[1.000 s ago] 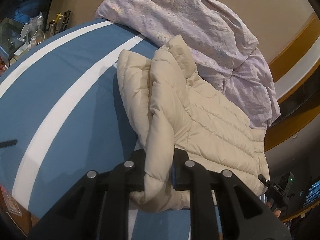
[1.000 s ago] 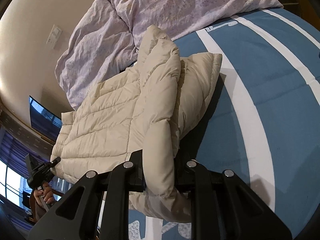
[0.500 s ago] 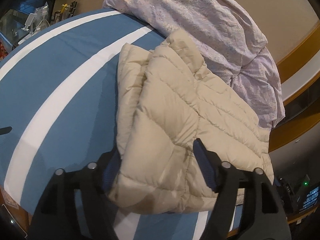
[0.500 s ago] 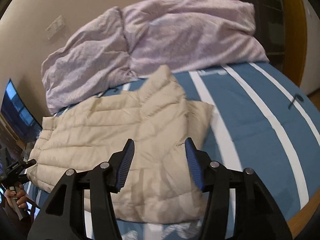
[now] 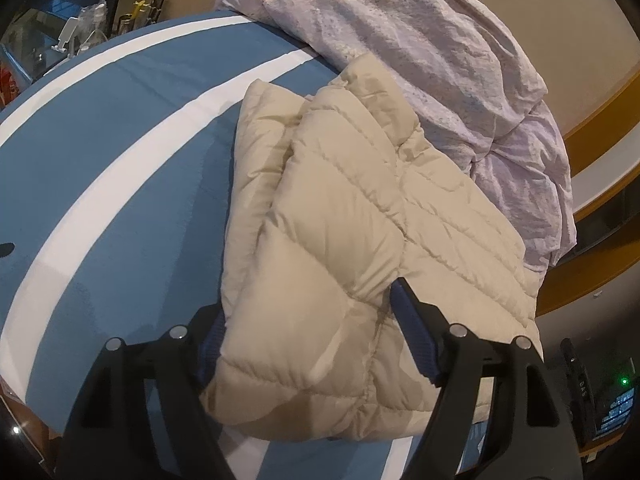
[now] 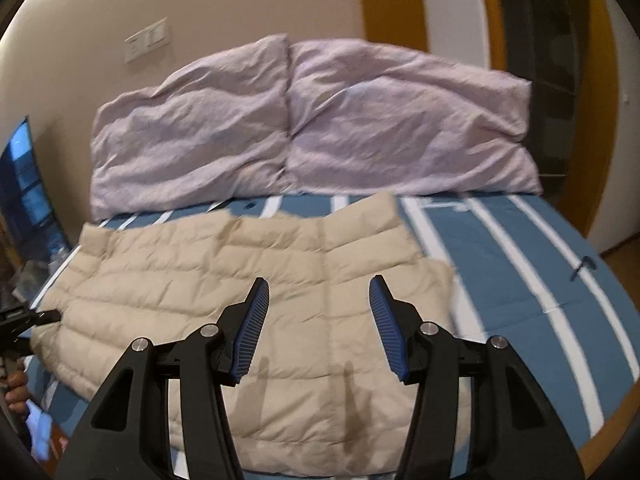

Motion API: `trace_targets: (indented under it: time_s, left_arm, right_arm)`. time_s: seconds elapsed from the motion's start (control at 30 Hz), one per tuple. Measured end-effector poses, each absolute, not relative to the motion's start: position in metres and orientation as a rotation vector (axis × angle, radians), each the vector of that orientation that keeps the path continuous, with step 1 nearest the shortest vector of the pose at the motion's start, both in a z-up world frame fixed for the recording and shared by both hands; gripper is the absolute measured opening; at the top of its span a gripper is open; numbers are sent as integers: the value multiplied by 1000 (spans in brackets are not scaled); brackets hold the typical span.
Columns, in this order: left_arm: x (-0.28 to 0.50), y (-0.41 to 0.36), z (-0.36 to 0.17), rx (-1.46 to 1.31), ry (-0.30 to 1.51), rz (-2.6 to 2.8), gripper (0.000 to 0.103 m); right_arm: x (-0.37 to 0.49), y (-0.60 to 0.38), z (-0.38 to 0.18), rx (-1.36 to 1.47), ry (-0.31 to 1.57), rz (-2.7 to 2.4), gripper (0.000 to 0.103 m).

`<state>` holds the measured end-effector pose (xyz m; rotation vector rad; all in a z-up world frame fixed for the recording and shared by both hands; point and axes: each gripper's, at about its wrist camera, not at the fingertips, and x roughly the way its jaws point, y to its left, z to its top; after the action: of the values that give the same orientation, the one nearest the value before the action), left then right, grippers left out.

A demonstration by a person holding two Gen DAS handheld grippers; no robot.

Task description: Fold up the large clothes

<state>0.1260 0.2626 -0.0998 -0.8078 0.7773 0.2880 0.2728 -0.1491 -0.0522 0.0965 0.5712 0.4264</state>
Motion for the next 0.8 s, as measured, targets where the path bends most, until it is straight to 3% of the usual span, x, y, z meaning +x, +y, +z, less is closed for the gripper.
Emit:
trace_targets:
  time_s: [0.5,0.77,0.8]
  left_arm:
    - [126,257,-105,-849,772,310,74]
    - [132,256,-104,-889,775,257,22]
    - [132,256,-100,-889,768,249,20]
  right_arm:
    - [270,-166,-110,65,714,405,53]
    - [272,-165,-123,71,737,424,53]
    - [272,-166,-123,77,737,429,53]
